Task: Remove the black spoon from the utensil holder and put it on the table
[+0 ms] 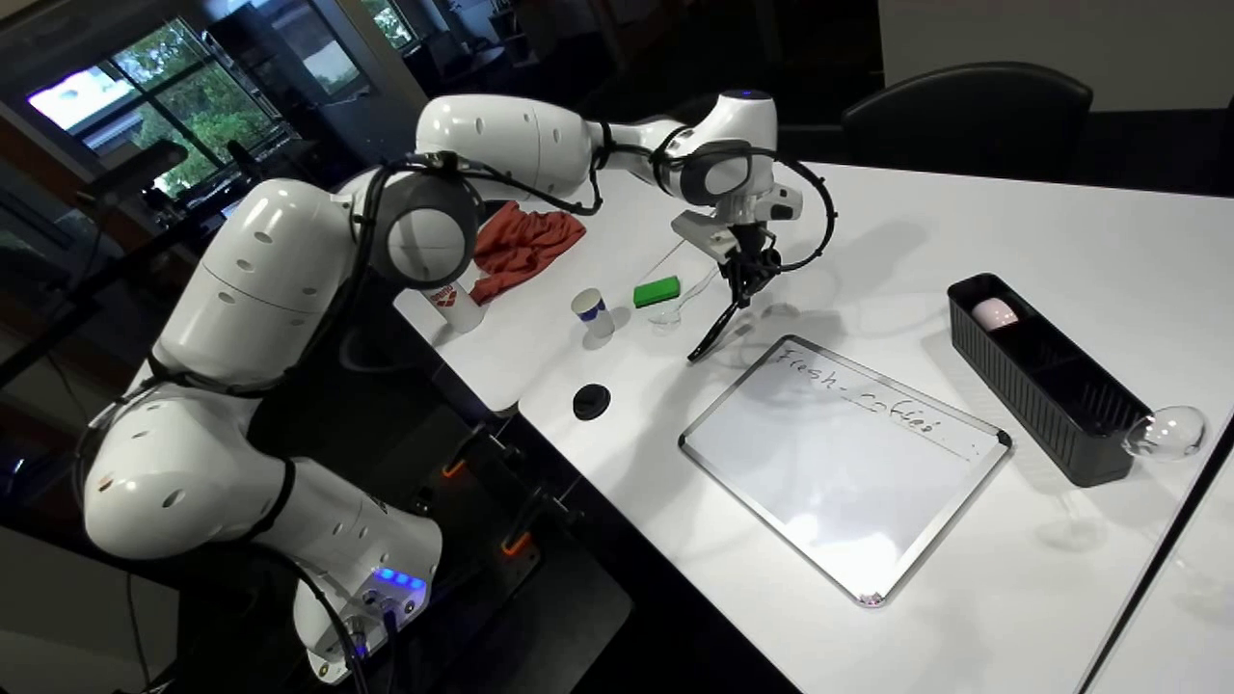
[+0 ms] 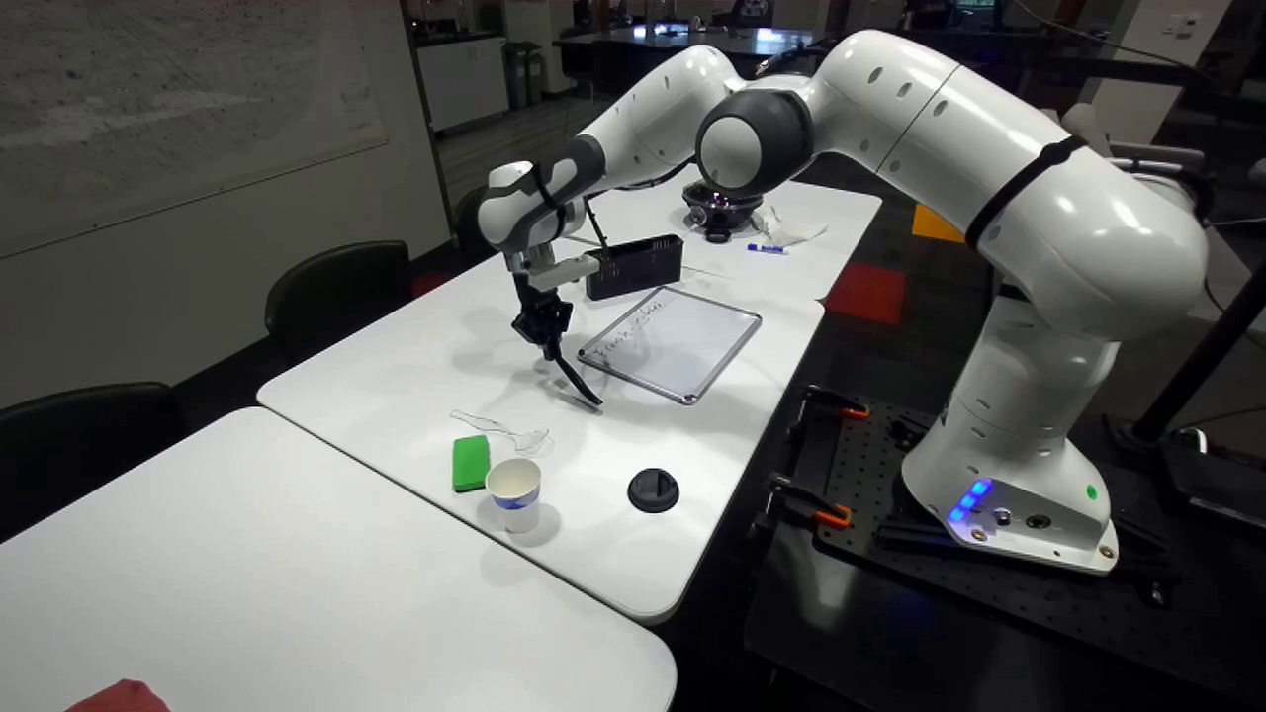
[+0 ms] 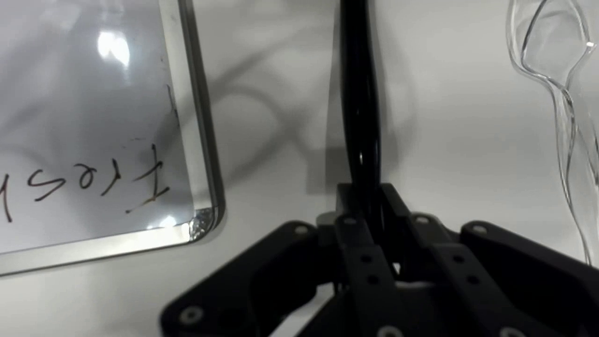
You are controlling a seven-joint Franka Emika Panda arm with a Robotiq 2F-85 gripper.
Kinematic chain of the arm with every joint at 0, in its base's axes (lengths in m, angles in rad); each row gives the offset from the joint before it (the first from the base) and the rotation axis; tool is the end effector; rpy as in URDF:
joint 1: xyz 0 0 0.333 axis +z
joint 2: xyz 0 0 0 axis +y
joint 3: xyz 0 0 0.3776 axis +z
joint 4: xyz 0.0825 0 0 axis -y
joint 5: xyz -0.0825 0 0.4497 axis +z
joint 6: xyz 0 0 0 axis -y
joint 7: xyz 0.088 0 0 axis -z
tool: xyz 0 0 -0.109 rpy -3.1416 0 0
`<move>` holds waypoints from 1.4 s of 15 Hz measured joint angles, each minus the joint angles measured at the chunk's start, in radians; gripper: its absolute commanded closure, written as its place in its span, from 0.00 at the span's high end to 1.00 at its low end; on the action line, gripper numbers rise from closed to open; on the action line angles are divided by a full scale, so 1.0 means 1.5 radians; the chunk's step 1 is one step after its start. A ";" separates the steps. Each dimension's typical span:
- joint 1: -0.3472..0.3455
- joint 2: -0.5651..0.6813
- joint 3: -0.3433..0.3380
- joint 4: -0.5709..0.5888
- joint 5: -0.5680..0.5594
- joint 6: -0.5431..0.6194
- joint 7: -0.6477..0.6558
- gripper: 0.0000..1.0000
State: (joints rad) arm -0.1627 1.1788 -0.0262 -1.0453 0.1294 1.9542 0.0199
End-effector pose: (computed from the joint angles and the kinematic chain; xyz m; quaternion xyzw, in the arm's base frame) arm 0.8317 -0.1427 0.0651 -0.9816 0.1286 0.1300 0.0543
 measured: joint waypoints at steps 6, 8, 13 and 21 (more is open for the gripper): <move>0.001 0.060 -0.005 0.084 -0.010 -0.059 0.032 0.63; 0.006 0.070 -0.014 0.103 -0.023 -0.060 0.055 0.79; 0.040 0.046 -0.048 0.108 -0.061 0.031 0.096 1.00; 0.100 -0.115 -0.112 -0.058 -0.105 0.337 0.149 1.00</move>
State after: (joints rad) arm -0.0124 1.0057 -0.1945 -1.1325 -0.0278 2.4598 0.2432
